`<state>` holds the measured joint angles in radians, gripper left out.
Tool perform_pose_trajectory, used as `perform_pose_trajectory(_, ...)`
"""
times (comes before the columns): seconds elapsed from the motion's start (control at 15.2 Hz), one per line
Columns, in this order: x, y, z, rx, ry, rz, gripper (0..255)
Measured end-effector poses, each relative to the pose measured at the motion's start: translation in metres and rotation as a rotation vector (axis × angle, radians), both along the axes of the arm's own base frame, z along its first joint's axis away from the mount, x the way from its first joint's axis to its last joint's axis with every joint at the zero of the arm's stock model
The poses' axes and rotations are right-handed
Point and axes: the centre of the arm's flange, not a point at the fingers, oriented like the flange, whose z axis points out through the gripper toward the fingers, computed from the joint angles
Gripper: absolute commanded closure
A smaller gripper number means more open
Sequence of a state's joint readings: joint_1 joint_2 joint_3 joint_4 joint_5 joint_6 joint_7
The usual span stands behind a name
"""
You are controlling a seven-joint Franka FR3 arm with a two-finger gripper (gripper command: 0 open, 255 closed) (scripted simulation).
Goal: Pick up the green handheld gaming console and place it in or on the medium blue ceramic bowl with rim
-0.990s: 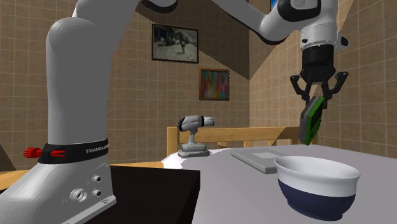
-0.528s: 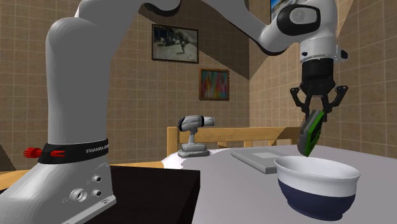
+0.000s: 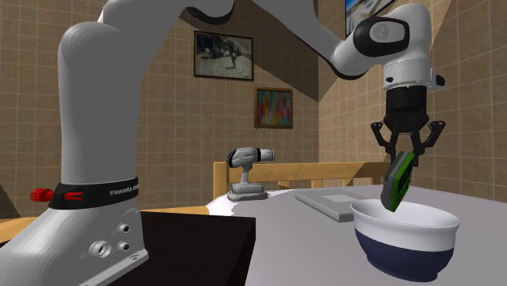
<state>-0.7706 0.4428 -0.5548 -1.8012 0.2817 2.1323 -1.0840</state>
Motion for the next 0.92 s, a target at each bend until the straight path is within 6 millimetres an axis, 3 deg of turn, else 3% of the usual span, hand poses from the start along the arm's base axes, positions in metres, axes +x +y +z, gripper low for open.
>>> perform_pose_trajectory(0.2, 0.0, 0.0, 0.0, 0.0, 0.0, 0.0, 255)
perform_pose_trajectory(0.26, 0.0, 0.0, 0.0, 0.0, 0.0, 0.0, 0)
perform_pose_trajectory(0.66, 0.0, 0.0, 0.0, -0.001, 0.0, 0.0, 0)
perform_pose_trajectory(0.92, -0.002, -0.003, 0.04, -0.002, -0.001, 0.0, 0)
